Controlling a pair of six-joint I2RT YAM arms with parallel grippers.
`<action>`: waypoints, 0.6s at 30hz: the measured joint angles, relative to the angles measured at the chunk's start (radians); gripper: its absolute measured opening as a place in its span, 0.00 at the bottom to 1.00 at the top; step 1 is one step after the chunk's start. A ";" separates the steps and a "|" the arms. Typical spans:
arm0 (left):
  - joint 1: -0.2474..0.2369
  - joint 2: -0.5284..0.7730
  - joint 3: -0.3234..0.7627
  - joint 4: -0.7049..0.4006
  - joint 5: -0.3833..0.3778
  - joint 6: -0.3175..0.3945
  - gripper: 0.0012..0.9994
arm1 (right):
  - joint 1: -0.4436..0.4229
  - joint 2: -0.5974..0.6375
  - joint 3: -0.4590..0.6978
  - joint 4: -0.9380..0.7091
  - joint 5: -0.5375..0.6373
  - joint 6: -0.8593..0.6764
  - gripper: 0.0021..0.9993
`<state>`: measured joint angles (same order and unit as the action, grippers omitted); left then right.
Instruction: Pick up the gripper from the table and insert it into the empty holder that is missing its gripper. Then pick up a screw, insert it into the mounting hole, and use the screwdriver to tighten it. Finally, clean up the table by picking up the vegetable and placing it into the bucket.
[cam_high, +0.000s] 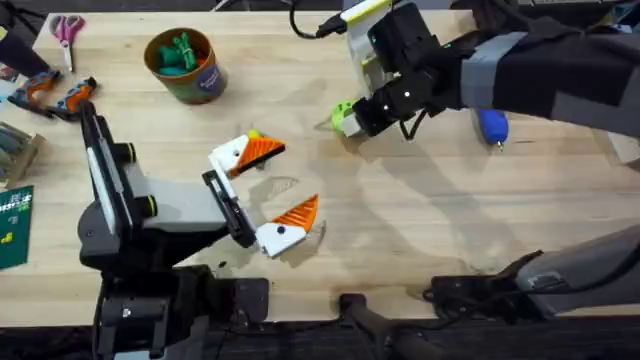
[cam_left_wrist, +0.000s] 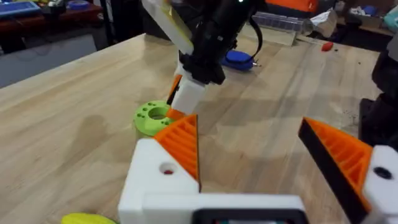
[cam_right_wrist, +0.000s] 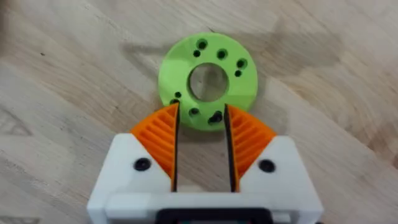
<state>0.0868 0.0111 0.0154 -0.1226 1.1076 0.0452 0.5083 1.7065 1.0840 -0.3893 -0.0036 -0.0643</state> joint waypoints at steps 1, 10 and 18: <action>0.000 0.000 0.000 0.000 0.000 0.000 0.99 | 0.000 0.000 0.000 0.000 0.000 0.000 0.39; 0.000 0.000 0.000 0.000 0.000 0.000 0.99 | -0.001 0.013 0.000 0.009 0.003 0.000 0.39; 0.000 0.000 0.000 0.000 0.000 0.000 0.99 | -0.008 0.017 0.002 0.009 0.003 -0.004 0.39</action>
<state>0.0868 0.0112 0.0154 -0.1226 1.1076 0.0452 0.5002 1.7237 1.0859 -0.3798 -0.0010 -0.0685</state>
